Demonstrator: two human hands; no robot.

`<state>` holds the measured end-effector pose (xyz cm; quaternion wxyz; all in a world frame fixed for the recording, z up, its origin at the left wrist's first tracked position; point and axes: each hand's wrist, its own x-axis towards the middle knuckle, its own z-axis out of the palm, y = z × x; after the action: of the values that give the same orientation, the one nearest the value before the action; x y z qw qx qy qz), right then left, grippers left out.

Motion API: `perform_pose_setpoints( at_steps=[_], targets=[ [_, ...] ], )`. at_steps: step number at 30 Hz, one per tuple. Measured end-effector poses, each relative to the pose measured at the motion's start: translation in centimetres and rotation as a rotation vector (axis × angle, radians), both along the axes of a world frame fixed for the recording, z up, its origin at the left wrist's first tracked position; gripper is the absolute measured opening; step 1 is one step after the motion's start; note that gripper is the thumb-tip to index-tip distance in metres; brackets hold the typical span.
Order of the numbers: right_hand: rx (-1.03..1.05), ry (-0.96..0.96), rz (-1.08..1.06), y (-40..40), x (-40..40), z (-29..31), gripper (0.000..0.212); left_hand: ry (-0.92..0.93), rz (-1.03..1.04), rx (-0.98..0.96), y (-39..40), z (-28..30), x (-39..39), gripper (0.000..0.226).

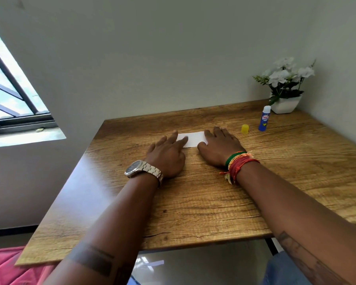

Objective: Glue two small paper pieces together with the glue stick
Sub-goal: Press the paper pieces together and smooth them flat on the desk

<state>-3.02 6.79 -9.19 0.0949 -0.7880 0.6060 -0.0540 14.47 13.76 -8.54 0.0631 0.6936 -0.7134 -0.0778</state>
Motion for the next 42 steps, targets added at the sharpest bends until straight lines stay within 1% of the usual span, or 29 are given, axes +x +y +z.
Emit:
perform_pose_setpoints(
  at_steps=[3,5,9,11,14,19,23,27,30,32,36,42],
  targets=[
    [-0.020,-0.022,-0.003,-0.1,-0.2,0.0,0.070,-0.020,-0.027,0.087,0.5,-0.1,0.4,0.056],
    [-0.027,-0.065,-0.028,-0.1,0.0,0.1,0.072,-0.026,-0.026,0.112,0.6,-0.1,0.2,0.057],
    [-0.032,-0.073,-0.092,0.1,1.1,0.5,0.093,-0.028,-0.020,0.128,0.7,0.2,0.2,0.057],
    [-0.023,-0.118,-0.106,-0.2,1.0,0.6,0.096,-0.028,-0.017,0.138,0.6,0.1,0.2,0.057],
    [-0.007,-0.219,-0.103,-0.8,0.3,1.0,0.090,-0.033,0.002,0.143,0.6,0.1,-0.1,0.058],
    [-0.035,-0.308,-0.172,-1.3,-0.9,1.3,0.079,-0.020,0.015,0.135,0.9,0.4,-0.3,0.058],
    [-0.072,-0.288,-0.143,-1.3,-1.4,0.8,0.073,-0.014,0.016,0.134,0.9,0.4,-0.4,0.057],
    [-0.167,-0.280,0.014,-0.6,-1.6,0.6,0.064,-0.004,0.031,0.104,0.8,0.2,-0.6,0.057],
    [-0.127,-0.061,0.158,0.0,-1.0,0.0,0.062,-0.009,0.034,0.100,0.6,0.2,-0.6,0.058],
    [-0.088,-0.005,0.139,0.0,-0.7,-0.3,0.063,-0.005,0.040,0.099,0.6,0.1,-0.6,0.058],
    [-0.071,-0.013,0.018,-0.1,-0.7,-0.1,0.071,-0.005,0.052,0.082,0.7,0.1,-0.8,0.059],
    [-0.001,0.019,-0.061,0.0,-0.4,-0.2,0.078,-0.011,0.054,0.096,0.6,0.3,-0.9,0.059]
  ],
)
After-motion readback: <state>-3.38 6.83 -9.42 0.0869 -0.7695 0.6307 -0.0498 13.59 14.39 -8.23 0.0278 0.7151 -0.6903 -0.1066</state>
